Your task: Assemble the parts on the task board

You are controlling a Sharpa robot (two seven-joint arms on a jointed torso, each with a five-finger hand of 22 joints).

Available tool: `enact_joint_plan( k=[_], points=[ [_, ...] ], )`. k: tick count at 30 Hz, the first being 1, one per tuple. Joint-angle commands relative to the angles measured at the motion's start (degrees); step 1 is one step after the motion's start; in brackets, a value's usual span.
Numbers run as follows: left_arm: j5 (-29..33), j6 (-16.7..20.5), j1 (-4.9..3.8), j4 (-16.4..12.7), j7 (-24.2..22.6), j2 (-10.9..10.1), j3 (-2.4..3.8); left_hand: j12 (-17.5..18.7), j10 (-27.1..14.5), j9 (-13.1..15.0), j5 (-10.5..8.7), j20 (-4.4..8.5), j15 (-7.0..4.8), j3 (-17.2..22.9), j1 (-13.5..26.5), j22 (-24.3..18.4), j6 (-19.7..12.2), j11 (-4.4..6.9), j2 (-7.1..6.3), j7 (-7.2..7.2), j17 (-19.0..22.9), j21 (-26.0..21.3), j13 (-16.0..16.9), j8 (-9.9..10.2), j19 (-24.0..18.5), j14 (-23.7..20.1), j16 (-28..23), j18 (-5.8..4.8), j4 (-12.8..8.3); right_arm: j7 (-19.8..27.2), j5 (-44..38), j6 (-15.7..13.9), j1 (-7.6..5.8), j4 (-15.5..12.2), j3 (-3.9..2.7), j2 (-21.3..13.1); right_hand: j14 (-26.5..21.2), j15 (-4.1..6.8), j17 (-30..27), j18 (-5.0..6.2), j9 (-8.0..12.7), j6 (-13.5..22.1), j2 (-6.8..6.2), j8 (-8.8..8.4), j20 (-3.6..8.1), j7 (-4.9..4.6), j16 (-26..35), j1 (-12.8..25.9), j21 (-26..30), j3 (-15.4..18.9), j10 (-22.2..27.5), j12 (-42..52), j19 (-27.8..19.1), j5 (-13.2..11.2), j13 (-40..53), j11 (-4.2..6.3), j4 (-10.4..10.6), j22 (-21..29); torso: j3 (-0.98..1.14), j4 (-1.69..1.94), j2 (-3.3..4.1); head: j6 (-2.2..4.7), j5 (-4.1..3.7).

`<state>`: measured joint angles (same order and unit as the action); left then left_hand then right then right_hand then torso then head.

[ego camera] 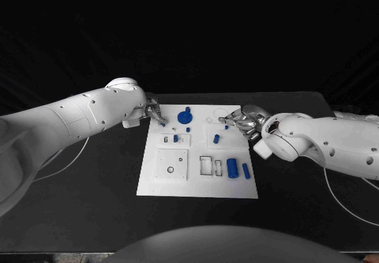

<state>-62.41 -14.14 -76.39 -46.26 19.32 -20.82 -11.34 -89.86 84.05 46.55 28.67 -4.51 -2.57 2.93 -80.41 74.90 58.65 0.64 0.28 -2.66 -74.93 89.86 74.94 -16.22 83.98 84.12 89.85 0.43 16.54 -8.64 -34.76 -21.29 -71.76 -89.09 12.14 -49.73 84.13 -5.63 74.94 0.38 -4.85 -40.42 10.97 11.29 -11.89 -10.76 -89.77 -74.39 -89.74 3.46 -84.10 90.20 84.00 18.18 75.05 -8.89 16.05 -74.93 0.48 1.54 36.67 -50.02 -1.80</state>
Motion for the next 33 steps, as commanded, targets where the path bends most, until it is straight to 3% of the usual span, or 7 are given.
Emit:
enact_joint_plan(
  k=[1, 11, 15, 18, 22, 26, 33],
  points=[
    [0.22, 0.16, -0.01, -0.35, -1.73, -0.22, 0.02, -0.14, 5.95, 0.21, 0.54, 0.32, -0.43, 0.70, -1.27, 15.10, 0.10, 0.36, -0.28, 0.57, -15.07, 0.14, 15.06, -0.36, 6.02, 5.88, 0.15, -0.43, -0.03, 0.08, -0.22, 0.70, 0.03, 0.01, 0.00, 0.00, 5.87, -0.32, 15.06, -0.38, -0.06, 0.32, -0.04, 0.37, -0.26, -2.55, -0.23, -0.52, -0.26, 0.10, -5.90, -0.20, 6.00, 0.16, 14.95, -0.38, -0.22, -15.07, 0.00, 0.05, -0.01, 0.02, -0.04],
    [0.91, 1.96, -0.52, -2.81, -2.38, -2.28, 0.56, -0.14, 5.95, 0.35, 0.80, 0.37, -0.47, 1.15, -2.06, 15.10, 0.18, 0.38, -1.15, 0.57, -15.07, 0.14, 15.06, -0.56, 6.02, 5.88, 0.15, -0.43, 0.02, 0.03, -0.22, 0.71, 0.03, 0.23, 0.00, -0.03, 5.87, -0.32, 15.06, -0.38, -0.06, 0.33, -0.04, 0.39, -0.26, -2.55, -0.23, -0.59, -0.26, 0.07, -5.90, -0.20, 6.00, 0.30, 14.95, -0.38, -0.26, -15.07, -0.02, 0.12, -0.01, 0.02, -0.06],
    [1.82, 2.02, -1.52, -4.88, -1.87, -3.62, 0.72, -0.14, 5.95, 0.38, 0.97, 0.38, -0.48, 1.24, -2.12, 15.10, 0.27, 0.39, -1.26, 0.59, -15.07, 0.14, 15.06, -0.62, 6.02, 5.88, 0.15, -0.43, 0.05, -0.01, -0.22, 0.72, 0.03, 0.26, 0.00, -0.07, 5.87, -0.32, 15.06, -0.38, -0.06, 0.33, -0.04, 0.39, -0.26, -2.55, -0.23, -0.59, -0.26, 0.07, -5.90, -0.20, 6.00, 0.30, 14.95, -0.38, -0.26, -15.07, -0.01, 0.13, -0.02, 0.02, 0.00],
    [2.45, 1.95, -2.80, -7.27, -1.12, -5.04, 0.79, -0.14, 5.95, 0.48, 4.24, 0.46, -0.51, 1.88, -2.35, 15.10, 0.36, 0.38, -1.99, 0.55, -15.07, 0.14, 15.06, -0.77, 6.02, 5.88, 0.15, -0.43, 0.19, -0.06, -0.22, 0.69, 0.03, 0.27, 0.00, -0.09, 5.87, -0.32, 15.06, -0.38, -0.06, 0.33, -0.04, 0.39, -0.26, -2.55, -0.23, -0.59, -0.26, 0.07, -5.90, -0.20, 6.00, 0.30, 14.95, -0.38, -0.26, -15.07, 0.02, 0.15, 0.00, 0.02, 0.11],
    [3.72, 1.85, -3.86, -10.17, 0.10, -6.96, 0.81, -0.14, 5.95, 0.53, 4.76, 0.46, -0.50, 1.86, -1.82, 15.10, 0.60, 0.37, -2.24, 0.54, -15.07, 0.14, 15.06, -0.91, 6.02, 5.88, 0.15, -0.43, 0.27, -0.04, -0.22, 0.66, 0.03, 0.29, 0.00, 0.00, 5.87, -0.32, 15.06, -0.38, -0.06, 0.33, -0.04, 0.39, -0.26, -2.55, -0.23, -0.59, -0.26, 0.07, -5.90, -0.20, 6.00, 0.30, 14.95, -0.38, -0.26, -15.07, 0.04, 0.08, -0.05, 0.02, 0.43],
    [5.22, 1.04, -4.26, -12.46, 1.48, -8.44, 0.78, -0.14, 5.95, 0.53, 4.87, 0.47, -0.49, 1.80, -1.31, 15.10, 0.75, 0.37, -2.33, 0.54, -15.07, 0.14, 15.06, -0.97, 6.02, 5.88, 0.15, -0.43, 0.31, -0.05, -0.22, 0.63, 0.03, 0.27, 0.00, 0.01, 5.87, -0.32, 15.06, -0.38, -0.06, 0.33, -0.04, 0.39, -0.26, -2.55, -0.23, -0.59, -0.26, 0.07, -5.90, -0.20, 6.00, 0.30, 14.95, -0.38, -0.26, -15.07, 0.04, 0.14, -0.02, 0.02, 0.49],
    [7.59, 0.35, -4.50, -16.57, 5.31, -10.67, 0.04, -0.14, 5.95, 0.53, 4.96, 0.48, -0.50, 1.81, -0.79, 15.10, 0.99, 0.39, -2.26, 0.60, -15.07, 0.14, 15.06, -1.05, 6.02, 5.88, 0.15, -0.43, 0.31, 0.00, -0.22, 0.53, 0.03, 0.36, 0.00, 0.08, 5.87, -0.32, 15.06, -0.38, -0.06, 0.33, -0.04, 0.39, -0.26, -2.55, -0.23, -0.59, -0.26, 0.07, -5.90, -0.20, 6.00, 0.30, 14.95, -0.38, -0.26, -15.07, -0.02, 0.17, -0.05, 0.02, 0.70]
  ],
)
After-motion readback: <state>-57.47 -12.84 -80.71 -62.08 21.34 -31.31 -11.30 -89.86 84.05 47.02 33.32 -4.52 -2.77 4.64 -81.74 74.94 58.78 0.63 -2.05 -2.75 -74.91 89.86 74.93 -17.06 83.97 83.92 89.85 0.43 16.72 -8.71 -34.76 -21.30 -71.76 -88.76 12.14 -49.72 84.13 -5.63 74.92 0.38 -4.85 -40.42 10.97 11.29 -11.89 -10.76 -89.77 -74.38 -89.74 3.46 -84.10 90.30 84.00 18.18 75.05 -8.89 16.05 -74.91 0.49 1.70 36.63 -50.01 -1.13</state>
